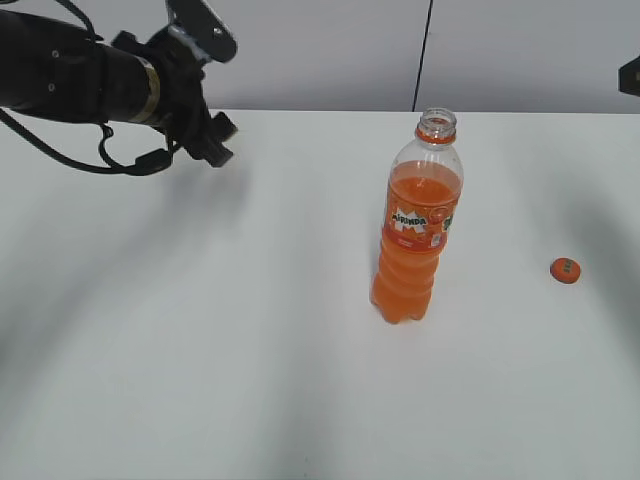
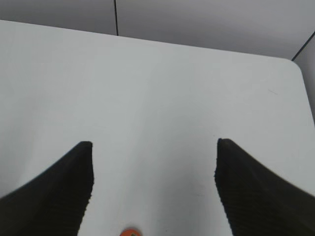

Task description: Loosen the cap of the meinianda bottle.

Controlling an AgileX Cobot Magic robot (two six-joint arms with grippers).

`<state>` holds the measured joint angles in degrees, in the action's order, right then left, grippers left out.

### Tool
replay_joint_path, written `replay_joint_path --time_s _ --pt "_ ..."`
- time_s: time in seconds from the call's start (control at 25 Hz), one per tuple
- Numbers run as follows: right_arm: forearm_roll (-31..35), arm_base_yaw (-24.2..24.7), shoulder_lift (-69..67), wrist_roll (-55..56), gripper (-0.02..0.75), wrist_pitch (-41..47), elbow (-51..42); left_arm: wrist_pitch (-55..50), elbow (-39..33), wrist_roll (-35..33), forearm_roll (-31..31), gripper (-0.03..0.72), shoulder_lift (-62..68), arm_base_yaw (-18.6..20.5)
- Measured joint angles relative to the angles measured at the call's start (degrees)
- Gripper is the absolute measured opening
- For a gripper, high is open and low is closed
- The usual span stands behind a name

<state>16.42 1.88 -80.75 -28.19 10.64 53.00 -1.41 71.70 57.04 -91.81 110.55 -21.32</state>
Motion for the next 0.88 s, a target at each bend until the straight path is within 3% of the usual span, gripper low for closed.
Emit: replay_joint_path --time_s 0.16,0.32,0.36,0.56,0.68,0.8,0.88 --pt "-7.46 0.0 0.24 -0.1 0.577 -1.67 0.0 -15.48 0.0 -4.08 10.35 0.501 -1.32 0.34" --pt "-13.36 0.0 0.24 -0.22 0.577 -2.1 0.0 -24.51 0.0 -24.28 31.47 0.482 -2.76 1.97" --pt "-13.49 0.0 0.24 -0.22 0.577 -2.12 0.0 -26.25 0.0 -28.64 37.11 0.48 -3.0 2.69" --pt "-11.22 0.0 0.24 1.59 0.577 -1.31 0.0 -35.72 1.12 -41.63 53.96 0.477 -3.36 6.79" --pt "-9.94 0.0 0.24 4.23 0.577 3.44 1.08 -42.79 3.72 -53.93 68.46 0.477 -3.4 10.78" --pt "-9.35 0.0 0.24 7.71 0.577 9.43 4.57 -48.71 6.91 -58.4 77.05 0.476 -3.42 14.08" --pt "-9.28 0.0 0.24 9.93 0.577 13.66 7.39 -52.34 8.85 -59.18 78.79 0.476 -3.47 15.68"
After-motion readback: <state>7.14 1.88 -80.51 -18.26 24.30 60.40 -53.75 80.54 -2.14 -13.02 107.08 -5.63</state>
